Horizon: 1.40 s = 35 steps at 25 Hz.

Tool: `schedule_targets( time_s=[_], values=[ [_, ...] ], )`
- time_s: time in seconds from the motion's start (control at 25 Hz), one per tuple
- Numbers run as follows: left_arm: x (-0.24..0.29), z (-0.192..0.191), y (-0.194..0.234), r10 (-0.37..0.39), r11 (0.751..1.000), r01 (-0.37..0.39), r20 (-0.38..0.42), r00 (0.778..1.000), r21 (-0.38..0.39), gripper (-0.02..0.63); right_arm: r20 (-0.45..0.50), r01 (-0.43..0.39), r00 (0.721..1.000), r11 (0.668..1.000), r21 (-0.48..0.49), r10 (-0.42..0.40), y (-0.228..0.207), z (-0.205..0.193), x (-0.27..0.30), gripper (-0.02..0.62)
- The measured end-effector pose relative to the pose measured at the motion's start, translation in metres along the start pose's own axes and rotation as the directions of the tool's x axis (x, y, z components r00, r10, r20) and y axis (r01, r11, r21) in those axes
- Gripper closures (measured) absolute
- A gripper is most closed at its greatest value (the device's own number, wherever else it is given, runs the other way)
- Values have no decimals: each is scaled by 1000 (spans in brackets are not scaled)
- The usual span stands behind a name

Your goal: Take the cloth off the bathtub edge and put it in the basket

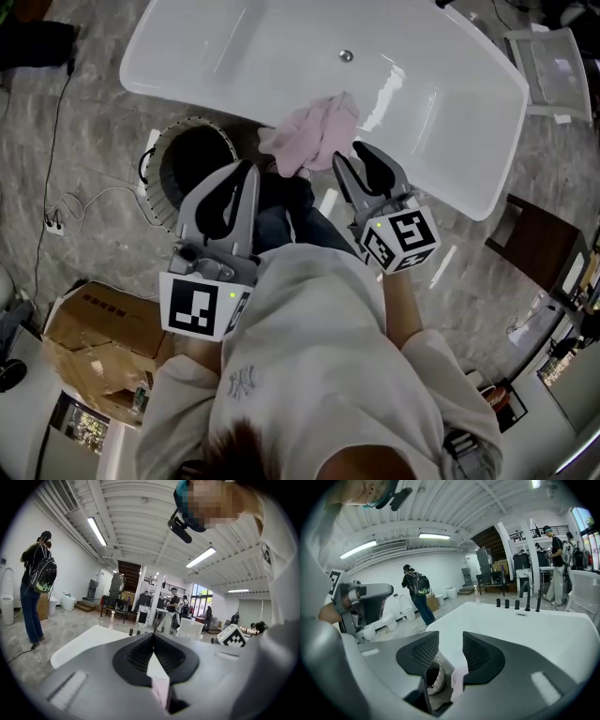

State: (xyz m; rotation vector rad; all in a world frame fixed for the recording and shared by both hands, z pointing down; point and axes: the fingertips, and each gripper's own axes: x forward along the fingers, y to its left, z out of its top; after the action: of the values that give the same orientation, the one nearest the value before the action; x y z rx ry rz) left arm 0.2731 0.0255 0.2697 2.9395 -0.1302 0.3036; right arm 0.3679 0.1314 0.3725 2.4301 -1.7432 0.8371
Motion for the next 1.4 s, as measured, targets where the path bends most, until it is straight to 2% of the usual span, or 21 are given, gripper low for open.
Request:
schedule_targets(
  time_s=[0.32,0.44,0.56,0.64,0.72,0.8,0.88,1.0,1.16,1.24,1.32,1.4],
  values=[
    [0,-15,11,33,998,-34,-18,999,-54,558,-77,56,996,998,27,-54,-29,-24,29,325],
    [3,-24,12,30,996,-32,-24,999,-78,558,-103,81,992,997,18,-78,-40,-35,42,295],
    [9,-32,11,15,997,-18,-37,999,-81,558,-34,76,997,997,-1,-76,-43,-30,53,298],
    [13,-37,12,9,998,-12,-42,999,-67,558,50,13,999,1000,8,-13,-36,-21,59,299],
    [16,-44,14,10,998,-13,-44,999,-67,558,76,-17,997,999,34,14,-36,-23,66,299],
    [20,-56,14,9,995,-15,-60,998,-99,558,34,25,999,999,34,-26,-47,-36,75,299],
    [25,-66,9,5,985,-20,-86,996,-170,558,-27,87,996,996,36,-86,-64,-54,84,299],
    [30,-83,3,-4,972,-23,-117,993,-232,558,-98,125,988,990,61,-119,-86,-83,98,298],
    [32,-99,5,-11,968,-25,-143,990,-251,558,-172,177,971,982,58,-165,-112,-120,112,296],
    [32,-107,8,-19,978,-11,-142,990,-209,558,-223,199,958,978,58,-182,-125,-143,120,294],
    [32,-113,9,-20,980,-10,-147,989,-198,558,-281,214,941,975,63,-188,-138,-168,130,228],
    [36,-116,7,-12,966,-30,-161,987,-255,558,-334,219,924,974,64,-186,-148,-190,140,178]
  ],
)
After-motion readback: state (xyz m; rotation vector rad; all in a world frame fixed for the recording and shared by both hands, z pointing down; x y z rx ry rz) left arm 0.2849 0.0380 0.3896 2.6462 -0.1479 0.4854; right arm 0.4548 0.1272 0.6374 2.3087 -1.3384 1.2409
